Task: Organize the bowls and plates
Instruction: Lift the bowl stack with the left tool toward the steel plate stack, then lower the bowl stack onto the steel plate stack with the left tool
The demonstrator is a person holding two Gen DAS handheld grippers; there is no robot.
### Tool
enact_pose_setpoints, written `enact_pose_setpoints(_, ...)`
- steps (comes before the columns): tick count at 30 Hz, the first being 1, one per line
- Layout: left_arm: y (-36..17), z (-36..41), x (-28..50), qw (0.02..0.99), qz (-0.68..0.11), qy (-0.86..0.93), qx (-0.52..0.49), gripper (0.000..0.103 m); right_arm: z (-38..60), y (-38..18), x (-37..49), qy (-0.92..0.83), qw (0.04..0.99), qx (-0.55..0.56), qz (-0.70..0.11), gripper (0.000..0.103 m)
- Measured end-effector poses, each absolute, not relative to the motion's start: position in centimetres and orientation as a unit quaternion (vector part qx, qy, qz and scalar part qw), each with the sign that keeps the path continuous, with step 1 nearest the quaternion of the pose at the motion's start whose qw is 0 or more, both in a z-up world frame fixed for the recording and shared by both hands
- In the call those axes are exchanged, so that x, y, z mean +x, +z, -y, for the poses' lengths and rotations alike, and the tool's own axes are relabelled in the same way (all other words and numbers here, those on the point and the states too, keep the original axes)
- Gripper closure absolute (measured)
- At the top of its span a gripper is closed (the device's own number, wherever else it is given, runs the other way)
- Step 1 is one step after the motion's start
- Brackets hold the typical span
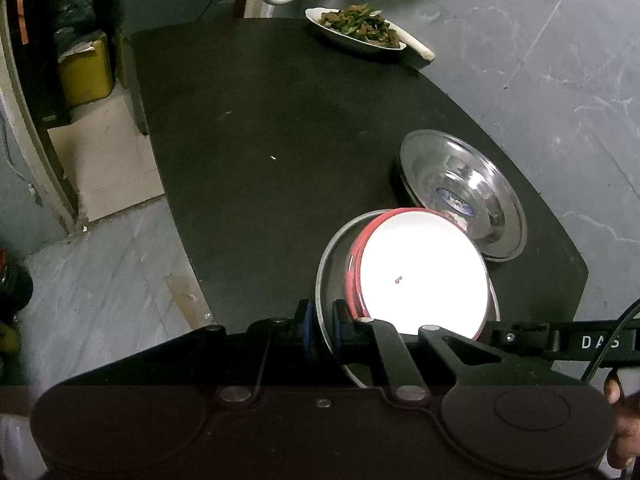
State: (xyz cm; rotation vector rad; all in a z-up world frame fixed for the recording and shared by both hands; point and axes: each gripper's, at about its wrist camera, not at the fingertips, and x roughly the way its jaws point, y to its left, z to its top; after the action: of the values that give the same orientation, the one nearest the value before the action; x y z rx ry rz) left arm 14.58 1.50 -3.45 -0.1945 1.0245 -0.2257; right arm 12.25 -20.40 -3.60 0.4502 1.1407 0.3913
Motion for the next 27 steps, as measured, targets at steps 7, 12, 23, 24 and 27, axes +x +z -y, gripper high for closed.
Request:
enact_pose_setpoints(7,-3.4,-1.6,14.0,0.858,-0.492,-0.108,-0.1,0.094,20.7,-3.9,11.7,0.191,0.797,0.221,-0.528,0.081)
enact_pose_setpoints(12,-3.1,-1.6,13.9,0.862,-0.484,-0.112,-0.102,0.094,20.8,-3.8,11.3,0.192,0.801,0.221,-0.522,0.081)
enact_pose_setpoints(23,-1.4,-0.7,14.5,0.872,-0.461,-0.13,-0.1,0.094,21.8,-2.8,10.6,0.188,0.813,0.232,-0.5,0.08)
enact_pose_setpoints(24,-1.3,-0.5,14.6,0.873,-0.459,-0.132,-0.099,0.094,21.9,-2.7,10.5,0.187,0.814,0.234,-0.498,0.08)
enact_pose_setpoints(27,-0.8,-0.1,15.0,0.874,-0.455,-0.138,-0.097,0.094,22.5,-2.4,10.3,0.184,0.817,0.239,-0.492,0.08)
